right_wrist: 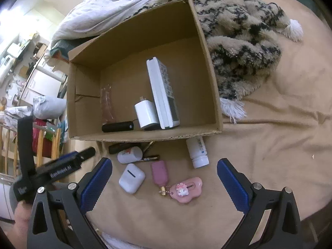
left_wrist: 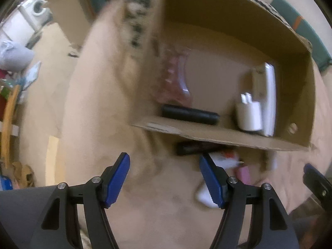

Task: Organize rigid objects
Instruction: 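Grasp the white pill bottle with the left gripper while the right gripper grasps a white bottle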

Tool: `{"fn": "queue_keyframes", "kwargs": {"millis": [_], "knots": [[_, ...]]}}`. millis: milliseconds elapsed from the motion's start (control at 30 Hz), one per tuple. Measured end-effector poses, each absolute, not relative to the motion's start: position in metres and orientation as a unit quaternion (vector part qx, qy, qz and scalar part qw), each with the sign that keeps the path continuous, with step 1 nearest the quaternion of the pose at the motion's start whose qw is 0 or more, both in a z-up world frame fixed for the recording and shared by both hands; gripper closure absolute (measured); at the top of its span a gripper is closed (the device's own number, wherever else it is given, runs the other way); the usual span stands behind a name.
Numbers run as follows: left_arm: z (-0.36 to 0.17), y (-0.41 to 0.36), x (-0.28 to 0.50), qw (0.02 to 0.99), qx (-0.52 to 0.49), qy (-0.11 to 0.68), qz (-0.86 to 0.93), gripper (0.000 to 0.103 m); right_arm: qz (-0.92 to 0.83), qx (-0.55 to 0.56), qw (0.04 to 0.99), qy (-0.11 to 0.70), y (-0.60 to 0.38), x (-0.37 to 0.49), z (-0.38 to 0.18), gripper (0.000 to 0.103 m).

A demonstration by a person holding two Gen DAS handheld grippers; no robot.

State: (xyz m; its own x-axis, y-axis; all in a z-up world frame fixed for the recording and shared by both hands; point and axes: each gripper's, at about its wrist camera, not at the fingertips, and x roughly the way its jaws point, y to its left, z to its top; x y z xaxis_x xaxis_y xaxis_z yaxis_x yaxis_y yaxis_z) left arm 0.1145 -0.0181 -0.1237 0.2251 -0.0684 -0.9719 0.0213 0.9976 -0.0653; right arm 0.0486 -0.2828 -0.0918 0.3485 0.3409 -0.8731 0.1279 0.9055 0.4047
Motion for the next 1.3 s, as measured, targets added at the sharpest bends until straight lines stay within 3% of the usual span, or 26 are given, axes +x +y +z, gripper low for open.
{"fn": "queue_keyframes", "kwargs": {"millis": [333, 367, 400, 433, 700, 767, 1167, 1200, 1267, 1300], "knots": [[-0.164, -0.074, 0.116, 0.750, -0.035, 0.658, -0.055, 0.037, 0.052, 0.241, 0.791, 0.561, -0.303, 0.045, -0.093, 0.000], [-0.165, -0.076, 0.117, 0.751, -0.030, 0.657, -0.055, 0.039, 0.051, 0.243, 0.789, 0.562, -0.305, 0.045, -0.095, 0.000], [-0.166, -0.077, 0.117, 0.752, -0.028, 0.656, -0.056, 0.053, 0.049, 0.246, 0.787, 0.564, -0.308, 0.045, -0.097, 0.000], [-0.167, -0.078, 0.117, 0.751, -0.031, 0.656, -0.063, 0.059, 0.048, 0.247, 0.785, 0.566, -0.309, 0.046, -0.099, 0.000], [-0.156, -0.068, 0.113, 0.762, 0.007, 0.646, -0.049, 0.059, 0.062, 0.192, 0.773, 0.602, -0.287, 0.066, -0.124, 0.000], [-0.149, -0.062, 0.115, 0.765, 0.015, 0.642, -0.042, 0.059, 0.060, 0.178, 0.764, 0.618, -0.282, 0.071, -0.137, 0.008], [-0.115, -0.024, 0.108, 0.794, 0.061, 0.604, -0.015, 0.059, 0.032, 0.107, 0.748, 0.654, -0.266, 0.095, -0.179, 0.022], [-0.115, -0.022, 0.105, 0.795, 0.062, 0.603, -0.013, 0.059, 0.031, 0.099, 0.748, 0.655, -0.264, 0.096, -0.180, 0.026], [-0.119, -0.015, 0.108, 0.797, 0.064, 0.601, -0.009, 0.059, 0.021, 0.073, 0.750, 0.657, -0.261, 0.097, -0.182, 0.052], [-0.121, -0.018, 0.106, 0.798, 0.064, 0.600, -0.007, 0.059, 0.016, 0.062, 0.751, 0.657, -0.260, 0.097, -0.182, 0.057]]}}
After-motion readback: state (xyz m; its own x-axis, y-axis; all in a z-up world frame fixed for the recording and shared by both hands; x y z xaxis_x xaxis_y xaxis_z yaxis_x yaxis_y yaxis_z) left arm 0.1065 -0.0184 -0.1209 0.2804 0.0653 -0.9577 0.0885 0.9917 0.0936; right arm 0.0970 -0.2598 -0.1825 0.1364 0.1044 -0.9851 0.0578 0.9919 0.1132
